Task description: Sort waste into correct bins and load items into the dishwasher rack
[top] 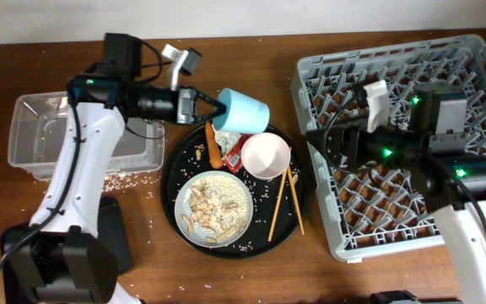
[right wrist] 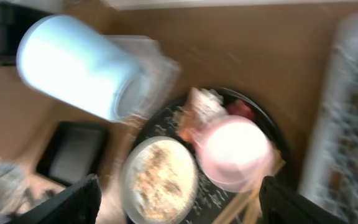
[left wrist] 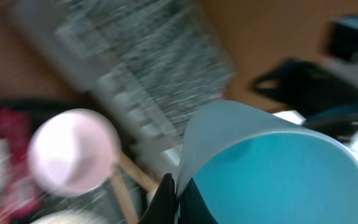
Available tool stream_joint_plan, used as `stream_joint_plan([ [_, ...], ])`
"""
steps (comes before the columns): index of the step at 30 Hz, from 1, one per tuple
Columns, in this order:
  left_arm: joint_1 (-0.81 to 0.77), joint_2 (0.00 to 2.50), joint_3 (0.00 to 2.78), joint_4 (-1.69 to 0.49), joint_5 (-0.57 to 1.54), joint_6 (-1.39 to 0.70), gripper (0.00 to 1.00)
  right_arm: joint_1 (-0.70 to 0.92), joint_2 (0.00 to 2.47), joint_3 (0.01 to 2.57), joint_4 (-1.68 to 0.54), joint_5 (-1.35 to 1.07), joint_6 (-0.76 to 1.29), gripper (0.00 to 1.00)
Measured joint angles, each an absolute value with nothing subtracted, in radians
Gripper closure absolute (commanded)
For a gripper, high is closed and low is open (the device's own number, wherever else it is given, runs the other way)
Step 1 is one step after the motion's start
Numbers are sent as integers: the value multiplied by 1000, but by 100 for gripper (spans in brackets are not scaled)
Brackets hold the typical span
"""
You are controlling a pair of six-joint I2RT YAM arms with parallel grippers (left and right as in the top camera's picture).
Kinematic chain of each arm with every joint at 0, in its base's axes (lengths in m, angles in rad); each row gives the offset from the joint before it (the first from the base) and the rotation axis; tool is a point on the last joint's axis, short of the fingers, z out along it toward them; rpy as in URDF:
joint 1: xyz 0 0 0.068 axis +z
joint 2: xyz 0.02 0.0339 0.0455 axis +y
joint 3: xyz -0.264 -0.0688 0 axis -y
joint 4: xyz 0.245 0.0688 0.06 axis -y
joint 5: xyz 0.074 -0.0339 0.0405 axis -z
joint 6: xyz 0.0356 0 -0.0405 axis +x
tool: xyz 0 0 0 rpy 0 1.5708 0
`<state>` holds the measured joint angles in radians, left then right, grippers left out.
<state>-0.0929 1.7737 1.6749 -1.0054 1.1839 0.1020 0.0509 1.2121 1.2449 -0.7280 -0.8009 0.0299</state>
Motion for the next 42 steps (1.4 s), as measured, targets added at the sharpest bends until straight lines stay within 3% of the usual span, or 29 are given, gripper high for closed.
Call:
stream_joint_plan([
  [5, -90, 1774, 1675, -1005, 1441, 109, 100, 119, 1260, 1248, -522, -1007, 18, 13],
  [15, -93, 1774, 1675, -1005, 1530, 110, 100, 238, 1316, 1248, -296, -1089, 22, 13],
  [19, -96, 1774, 1675, -1006, 1543, 109, 100, 266, 1317, 1248, -237, -1092, 28, 20],
  [23, -101, 1773, 1675, -1006, 1565, 113, 100, 286, 1318, 1248, -227, -1065, 34, 36],
  [24, -104, 1773, 1675, -1005, 1568, 113, 91, 285, 1318, 1248, -225, -1060, 34, 37],
  [25, -105, 1773, 1675, -1005, 1570, 113, 67, 285, 1318, 1248, -224, -1059, 34, 37],
  [26, -104, 1773, 1675, -1006, 1571, 110, 41, 285, 1318, 1248, -223, -1060, 38, 38],
  [27, -104, 1773, 1675, -1003, 1568, 120, 1, 287, 1318, 1248, -224, -1061, 46, 39],
  [34, -96, 1773, 1674, -1004, 1399, 112, 1, 192, 1290, 1250, -439, -954, 56, 42],
  [42, -80, 1773, 1675, -1005, 1220, 113, 1, -87, 1240, 1262, -790, -545, 102, 44],
])
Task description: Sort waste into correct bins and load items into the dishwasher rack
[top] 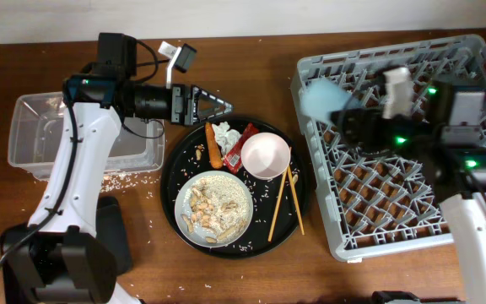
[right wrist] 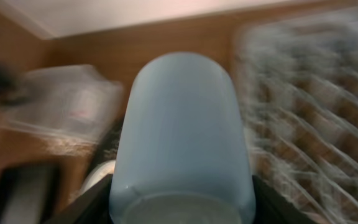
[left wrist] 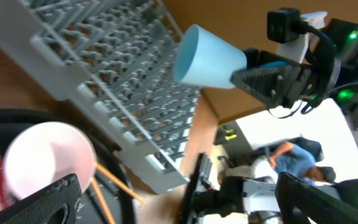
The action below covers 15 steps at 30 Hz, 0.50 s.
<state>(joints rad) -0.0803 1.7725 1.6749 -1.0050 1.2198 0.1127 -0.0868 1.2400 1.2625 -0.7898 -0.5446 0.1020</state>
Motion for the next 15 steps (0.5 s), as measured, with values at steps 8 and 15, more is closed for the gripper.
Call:
stream_joint_plan([
  [8, -78, 1773, 1675, -1005, 1122, 113, 1, -160, 1299, 1266, -913, -232, 178, 44],
  [15, -78, 1773, 1675, -1009, 1102, 113, 1, -160, 1475, 1266, -904, -173, 207, 33],
])
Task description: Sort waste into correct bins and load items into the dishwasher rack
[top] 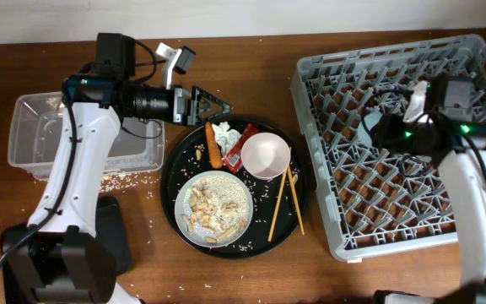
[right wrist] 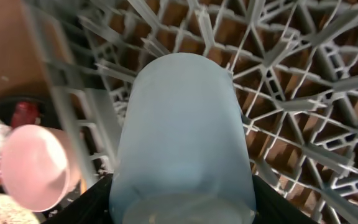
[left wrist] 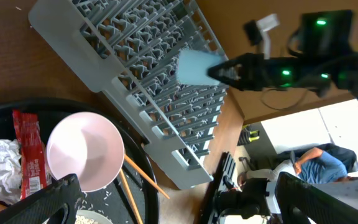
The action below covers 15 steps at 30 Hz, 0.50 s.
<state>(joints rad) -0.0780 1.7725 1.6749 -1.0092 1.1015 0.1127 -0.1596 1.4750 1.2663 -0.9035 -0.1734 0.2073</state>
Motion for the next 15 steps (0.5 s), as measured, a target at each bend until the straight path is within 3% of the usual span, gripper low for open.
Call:
stream_joint_plan([
  [4, -78, 1773, 1675, -1010, 1082, 113, 1, -156, 1536, 1266, -842, -191, 210, 19],
  [15, -78, 1773, 1675, -1047, 1028, 113, 1, -76, 1539, 1367, -889, -220, 198, 19],
])
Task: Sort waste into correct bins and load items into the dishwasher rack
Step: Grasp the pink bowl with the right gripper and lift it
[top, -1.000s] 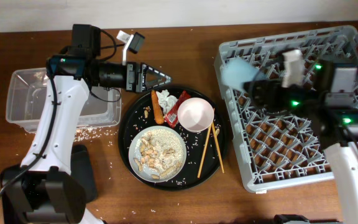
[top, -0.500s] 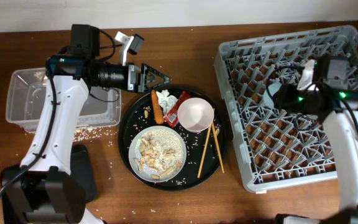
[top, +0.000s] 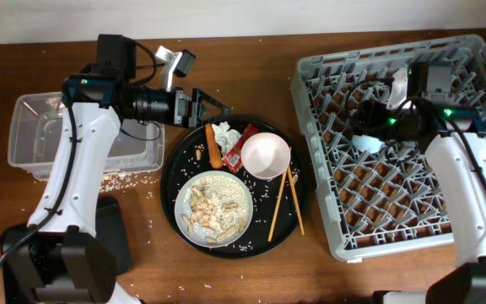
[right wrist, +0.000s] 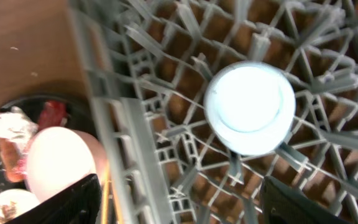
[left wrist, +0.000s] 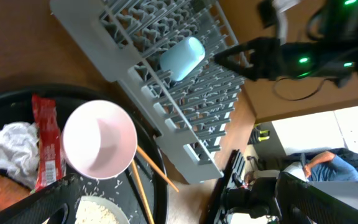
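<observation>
The light blue cup (top: 367, 140) stands upside down in the grey dishwasher rack (top: 471, 211); its round base (right wrist: 250, 115) shows in the right wrist view. My right gripper (top: 369, 118) hovers open just above it, holding nothing (right wrist: 182, 202). My left gripper (top: 212, 105) is open over the far edge of the black tray (top: 172, 181), empty (left wrist: 179, 205). On the tray sit a pink bowl (top: 265, 155), chopsticks (top: 285, 203), a plate of rice and peanuts (top: 215, 207), a red wrapper (top: 239, 145), a crumpled tissue (top: 224, 133) and a carrot piece (top: 213, 145).
A clear plastic bin (top: 32, 135) stands at the left, behind my left arm. A black container (top: 112, 232) sits at the front left. Rice grains are scattered on the wooden table round the tray.
My right gripper has let go of the blue cup, which now stands upside down in the rack. The gripper is open and drawn back above it. My left gripper has barely moved.
My left gripper first held the blue cup over the tray, with my right gripper open beside it. Then my right gripper had the cup at the rack's left edge and my left was open. Then the cup was over the rack, and now it rests there, released.
</observation>
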Available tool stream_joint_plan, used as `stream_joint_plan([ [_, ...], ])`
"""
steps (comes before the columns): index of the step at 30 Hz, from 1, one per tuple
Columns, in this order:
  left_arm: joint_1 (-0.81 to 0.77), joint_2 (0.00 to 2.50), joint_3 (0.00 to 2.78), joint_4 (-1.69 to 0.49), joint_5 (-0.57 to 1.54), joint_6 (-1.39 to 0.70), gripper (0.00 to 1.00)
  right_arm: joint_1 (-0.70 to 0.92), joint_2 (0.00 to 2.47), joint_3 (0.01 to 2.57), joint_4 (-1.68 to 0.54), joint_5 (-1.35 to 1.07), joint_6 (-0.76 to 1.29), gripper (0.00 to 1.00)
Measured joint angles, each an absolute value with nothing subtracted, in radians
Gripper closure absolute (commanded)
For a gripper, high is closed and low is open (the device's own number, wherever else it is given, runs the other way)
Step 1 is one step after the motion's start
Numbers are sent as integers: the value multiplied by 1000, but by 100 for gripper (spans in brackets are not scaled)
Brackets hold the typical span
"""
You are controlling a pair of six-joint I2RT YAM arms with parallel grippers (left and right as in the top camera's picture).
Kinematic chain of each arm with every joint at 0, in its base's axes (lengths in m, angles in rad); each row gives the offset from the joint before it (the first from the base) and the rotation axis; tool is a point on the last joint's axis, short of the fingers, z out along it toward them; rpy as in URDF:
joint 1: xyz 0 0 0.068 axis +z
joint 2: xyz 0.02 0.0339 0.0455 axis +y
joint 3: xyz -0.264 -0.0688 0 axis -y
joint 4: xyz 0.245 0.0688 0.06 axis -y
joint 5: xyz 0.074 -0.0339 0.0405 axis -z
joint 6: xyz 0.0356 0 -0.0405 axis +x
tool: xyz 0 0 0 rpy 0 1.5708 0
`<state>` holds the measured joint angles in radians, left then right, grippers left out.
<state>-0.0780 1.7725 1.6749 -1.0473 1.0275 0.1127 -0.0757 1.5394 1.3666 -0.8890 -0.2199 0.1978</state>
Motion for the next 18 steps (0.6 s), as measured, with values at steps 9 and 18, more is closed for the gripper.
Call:
stream_joint_plan([
  [9, -78, 1771, 1675, -1179, 804, 112, 1, 204, 1449, 1423, -957, -363, 143, 44],
  [18, -78, 1498, 1675, -1246, 272, -98, 1, 403, 1725, 1403, -949, -95, 265, 52],
])
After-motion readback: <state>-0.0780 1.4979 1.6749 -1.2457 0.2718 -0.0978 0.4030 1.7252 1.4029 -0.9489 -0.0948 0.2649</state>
